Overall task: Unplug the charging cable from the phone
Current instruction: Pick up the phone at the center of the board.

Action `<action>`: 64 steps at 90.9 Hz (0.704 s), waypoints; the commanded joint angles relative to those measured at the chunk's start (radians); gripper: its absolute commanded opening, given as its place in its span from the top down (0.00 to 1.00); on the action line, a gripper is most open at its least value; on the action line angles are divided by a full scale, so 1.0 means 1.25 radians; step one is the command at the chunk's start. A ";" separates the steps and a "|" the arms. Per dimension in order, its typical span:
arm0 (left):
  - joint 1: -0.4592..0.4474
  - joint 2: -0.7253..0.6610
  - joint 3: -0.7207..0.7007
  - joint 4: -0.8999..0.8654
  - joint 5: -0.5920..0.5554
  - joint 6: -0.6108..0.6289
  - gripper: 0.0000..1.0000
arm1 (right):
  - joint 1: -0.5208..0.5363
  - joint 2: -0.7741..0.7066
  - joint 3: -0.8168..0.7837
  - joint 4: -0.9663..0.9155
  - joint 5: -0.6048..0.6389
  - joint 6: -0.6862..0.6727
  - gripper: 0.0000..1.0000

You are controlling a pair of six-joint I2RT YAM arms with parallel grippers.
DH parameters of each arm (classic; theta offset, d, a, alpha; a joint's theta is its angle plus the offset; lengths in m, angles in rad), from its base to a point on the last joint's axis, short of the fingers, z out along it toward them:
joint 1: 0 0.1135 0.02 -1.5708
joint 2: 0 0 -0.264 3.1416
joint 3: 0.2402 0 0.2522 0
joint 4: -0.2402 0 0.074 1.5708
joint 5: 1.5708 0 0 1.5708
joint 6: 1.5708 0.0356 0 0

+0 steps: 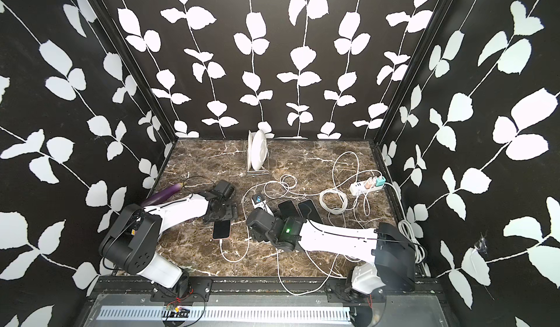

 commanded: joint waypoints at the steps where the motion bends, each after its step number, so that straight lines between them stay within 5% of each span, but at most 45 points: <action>1: 0.001 0.004 -0.048 -0.099 -0.006 0.011 0.02 | 0.007 0.004 0.021 0.008 0.018 -0.010 0.20; 64: -0.052 -0.033 -0.102 -0.137 0.023 0.018 0.07 | 0.007 0.012 0.044 -0.005 0.023 -0.024 0.20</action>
